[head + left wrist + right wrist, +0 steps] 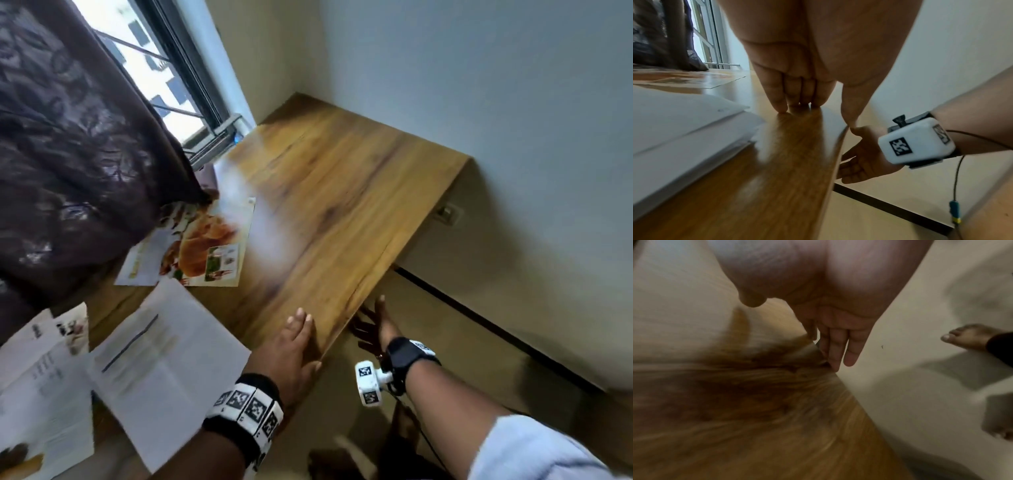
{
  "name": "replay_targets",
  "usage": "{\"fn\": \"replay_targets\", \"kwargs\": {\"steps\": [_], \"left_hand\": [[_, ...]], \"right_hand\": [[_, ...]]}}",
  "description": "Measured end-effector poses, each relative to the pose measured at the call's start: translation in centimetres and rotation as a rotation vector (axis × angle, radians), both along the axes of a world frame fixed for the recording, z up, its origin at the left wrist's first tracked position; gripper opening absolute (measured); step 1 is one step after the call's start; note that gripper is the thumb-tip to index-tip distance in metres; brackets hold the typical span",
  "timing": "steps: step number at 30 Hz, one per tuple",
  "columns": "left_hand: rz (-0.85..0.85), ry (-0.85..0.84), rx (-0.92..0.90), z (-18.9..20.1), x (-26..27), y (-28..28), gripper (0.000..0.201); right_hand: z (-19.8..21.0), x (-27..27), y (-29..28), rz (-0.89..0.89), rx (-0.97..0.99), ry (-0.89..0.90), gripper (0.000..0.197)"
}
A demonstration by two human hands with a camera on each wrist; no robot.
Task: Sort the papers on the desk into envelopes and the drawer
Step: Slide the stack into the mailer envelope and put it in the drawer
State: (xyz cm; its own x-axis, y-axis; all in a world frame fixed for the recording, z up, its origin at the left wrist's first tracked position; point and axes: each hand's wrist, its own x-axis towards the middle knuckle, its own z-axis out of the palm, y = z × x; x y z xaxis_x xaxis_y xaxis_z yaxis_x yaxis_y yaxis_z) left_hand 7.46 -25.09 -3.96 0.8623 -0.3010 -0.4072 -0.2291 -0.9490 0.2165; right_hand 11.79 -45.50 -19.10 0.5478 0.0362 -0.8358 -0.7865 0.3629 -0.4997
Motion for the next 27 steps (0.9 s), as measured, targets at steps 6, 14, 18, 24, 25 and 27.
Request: {"fn": "replay_targets", "kwargs": {"steps": [6, 14, 18, 24, 25, 27], "left_hand": [[0.051, 0.011, 0.012, -0.2, -0.5, -0.6, 0.082], [0.051, -0.001, 0.061, -0.9, -1.5, -1.6, 0.089], [0.039, -0.012, 0.079, -0.9, -1.7, -1.7, 0.091], [0.001, 0.017, 0.096, -1.0, -3.3, -0.4, 0.091], [-0.005, 0.027, 0.100, -0.9, -3.6, -0.3, 0.090], [-0.004, 0.049, 0.104, -0.7, -3.9, -0.2, 0.087]], "right_hand": [[-0.4, 1.0, -0.6, -0.149, 0.206, 0.071, 0.092], [-0.3, -2.1, -2.1, -0.249, 0.095, 0.046, 0.086], [0.4, -2.1, -0.6, -0.173, 0.124, 0.026, 0.100], [-3.5, -2.6, -0.5, -0.273, 0.101, 0.044, 0.125], [-3.1, -3.1, -0.7, -0.287, 0.097, 0.062, 0.126], [-2.2, -4.7, -1.9, -0.277, 0.074, 0.047, 0.112]]}}
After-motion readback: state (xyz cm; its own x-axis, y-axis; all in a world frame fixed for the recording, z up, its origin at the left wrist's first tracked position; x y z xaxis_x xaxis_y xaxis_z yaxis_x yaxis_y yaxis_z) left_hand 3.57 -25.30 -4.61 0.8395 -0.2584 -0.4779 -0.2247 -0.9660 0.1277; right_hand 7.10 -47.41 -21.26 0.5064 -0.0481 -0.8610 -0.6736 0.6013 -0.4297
